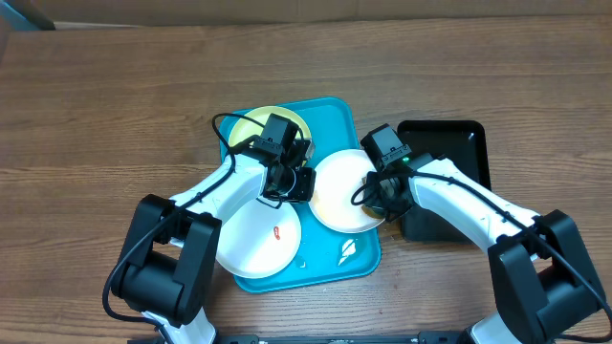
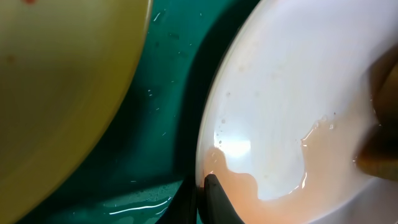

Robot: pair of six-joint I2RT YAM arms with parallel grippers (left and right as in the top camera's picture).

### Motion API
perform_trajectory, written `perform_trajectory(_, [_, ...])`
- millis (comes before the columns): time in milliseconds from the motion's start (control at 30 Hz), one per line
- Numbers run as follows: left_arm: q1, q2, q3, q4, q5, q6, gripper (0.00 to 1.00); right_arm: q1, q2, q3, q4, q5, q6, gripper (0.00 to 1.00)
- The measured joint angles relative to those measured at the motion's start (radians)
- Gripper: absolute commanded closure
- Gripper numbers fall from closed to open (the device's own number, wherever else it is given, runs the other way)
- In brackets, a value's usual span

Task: Clean dirty plates on tray and stack at the side
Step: 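Scrub the held white plate with the sponge in the right gripper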

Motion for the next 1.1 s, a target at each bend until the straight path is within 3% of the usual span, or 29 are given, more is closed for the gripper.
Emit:
perform_trajectory(400, [-0.015,0.000,0.001,-0.034,0.027,-0.013,0.96,0.000,-0.005,0.084,-0.188,0.116,0.034,0.96])
perform_trajectory(600, [-0.006,0.000,0.003,-0.050,-0.006,-0.014,0.96,-0.018,-0.090,0.094,-0.230,0.207,0.035,0.96])
perform_trajectory(933, [0.007,0.000,0.003,-0.055,-0.034,-0.013,0.96,-0.224,-0.179,0.094,-0.215,0.214,-0.032,0.96])
perform_trajectory(1100, [0.008,0.000,0.009,-0.070,-0.018,-0.013,0.96,-0.356,-0.179,0.055,-0.128,0.114,-0.117,0.87])
